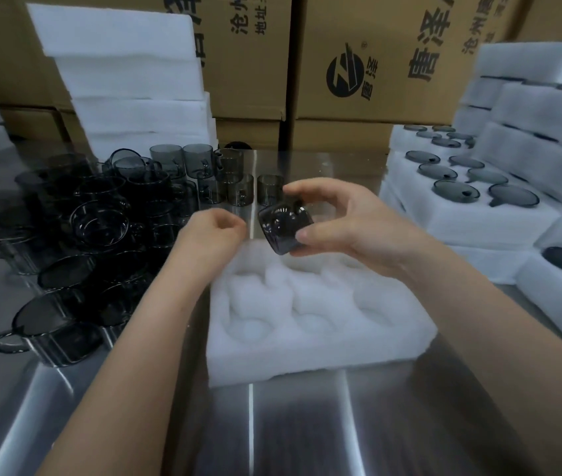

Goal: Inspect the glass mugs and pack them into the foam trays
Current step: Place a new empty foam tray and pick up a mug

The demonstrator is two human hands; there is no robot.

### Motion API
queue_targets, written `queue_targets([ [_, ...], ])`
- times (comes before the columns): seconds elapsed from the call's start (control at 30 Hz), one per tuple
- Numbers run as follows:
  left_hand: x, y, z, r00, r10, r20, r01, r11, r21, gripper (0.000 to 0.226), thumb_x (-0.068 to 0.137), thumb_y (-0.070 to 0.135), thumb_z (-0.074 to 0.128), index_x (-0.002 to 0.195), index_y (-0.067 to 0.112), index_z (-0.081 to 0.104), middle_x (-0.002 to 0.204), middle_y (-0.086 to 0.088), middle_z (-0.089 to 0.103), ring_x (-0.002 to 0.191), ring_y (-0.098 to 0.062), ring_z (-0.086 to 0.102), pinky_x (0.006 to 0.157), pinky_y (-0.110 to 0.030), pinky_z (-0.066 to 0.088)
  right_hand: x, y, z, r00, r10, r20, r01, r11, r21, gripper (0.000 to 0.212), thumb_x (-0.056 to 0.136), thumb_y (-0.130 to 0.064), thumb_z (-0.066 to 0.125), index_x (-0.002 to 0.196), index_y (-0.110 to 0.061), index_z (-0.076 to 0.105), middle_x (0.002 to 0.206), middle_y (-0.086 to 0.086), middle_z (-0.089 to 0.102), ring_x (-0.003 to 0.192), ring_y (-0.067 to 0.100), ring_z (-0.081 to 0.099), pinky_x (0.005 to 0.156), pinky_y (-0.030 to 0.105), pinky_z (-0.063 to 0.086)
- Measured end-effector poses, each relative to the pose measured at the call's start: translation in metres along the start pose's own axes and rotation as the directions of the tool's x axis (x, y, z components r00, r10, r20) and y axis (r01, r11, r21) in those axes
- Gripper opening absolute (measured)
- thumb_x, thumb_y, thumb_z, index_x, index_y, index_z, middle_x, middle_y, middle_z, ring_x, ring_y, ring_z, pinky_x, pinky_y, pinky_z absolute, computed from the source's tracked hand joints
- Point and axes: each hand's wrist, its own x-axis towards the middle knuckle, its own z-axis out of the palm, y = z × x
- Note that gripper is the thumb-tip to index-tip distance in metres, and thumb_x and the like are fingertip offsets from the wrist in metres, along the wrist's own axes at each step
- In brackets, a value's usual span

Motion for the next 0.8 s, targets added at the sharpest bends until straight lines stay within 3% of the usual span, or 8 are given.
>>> queue_targets([
  [0.13,-0.001,-0.005,0.003,0.996,-0.082,0.044,0.087,0.991,-0.106,0.026,0.085,0.002,0.06,0.068,0.021,0.068,0.071,-0.003,0.067,0.07,-0.022,0.061,0.066,-0.031,0.049,0.01,-0.016,0.003,0.976,-0.11,0.187,0.173,0.914,-0.366,0.058,0.073,0.019,0.066,0.109,-0.026,0.063,0.117,0.01,0.062,0.101,0.022,0.065,0.09,0.036,0.054],
  [0.27,-0.002,-0.005,0.007,0.986,-0.151,0.075,0.167,0.936,-0.312,0.016,0.083,-0.002,0.061,0.076,0.01,0.07,0.079,-0.019,0.069,0.076,-0.032,0.064,0.074,-0.044,0.052,0.02,-0.027,0.012,0.942,-0.085,0.326,0.266,0.782,-0.564,0.062,0.068,0.02,0.055,0.11,-0.026,0.066,0.113,-0.012,0.059,0.114,0.008,0.056,0.1,0.031,0.047],
  [0.33,-0.002,-0.006,0.012,0.983,-0.174,0.066,0.186,0.902,-0.39,0.016,0.087,-0.004,0.054,0.085,0.001,0.069,0.077,-0.018,0.067,0.075,-0.03,0.062,0.073,-0.041,0.05,0.024,-0.027,0.017,0.933,-0.056,0.356,0.288,0.711,-0.642,0.064,0.068,0.018,0.054,0.109,-0.029,0.066,0.116,-0.01,0.056,0.117,0.004,0.05,0.102,0.028,0.043],
  [0.47,0.001,-0.012,0.02,0.991,-0.131,0.02,0.128,0.906,-0.403,0.022,0.098,0.008,0.048,0.096,0.0,0.068,0.082,-0.012,0.069,0.076,-0.024,0.063,0.071,-0.033,0.05,0.026,-0.025,0.022,0.93,-0.024,0.367,0.274,0.71,-0.648,0.062,0.072,0.019,0.052,0.106,-0.029,0.067,0.121,-0.006,0.055,0.118,0.005,0.05,0.101,0.029,0.045],
  [0.57,0.004,-0.014,0.022,0.992,-0.126,-0.009,0.111,0.901,-0.419,0.025,0.1,0.016,0.049,0.086,0.008,0.068,0.075,-0.003,0.068,0.068,-0.016,0.063,0.057,-0.021,0.049,0.024,-0.024,0.024,0.935,-0.018,0.353,0.259,0.716,-0.648,0.065,0.069,0.02,0.048,0.102,-0.033,0.066,0.121,-0.005,0.054,0.118,0.007,0.05,0.101,0.031,0.045],
  [0.8,0.006,-0.019,0.023,0.994,-0.109,-0.014,0.091,0.887,-0.452,0.027,0.1,0.016,0.05,0.08,0.012,0.066,0.076,-0.006,0.068,0.076,-0.023,0.063,0.072,-0.035,0.049,0.016,-0.02,0.033,0.949,-0.063,0.308,0.252,0.736,-0.629,0.058,0.067,0.016,0.05,0.101,-0.027,0.069,0.117,-0.002,0.057,0.113,0.009,0.053,0.098,0.029,0.045],
])
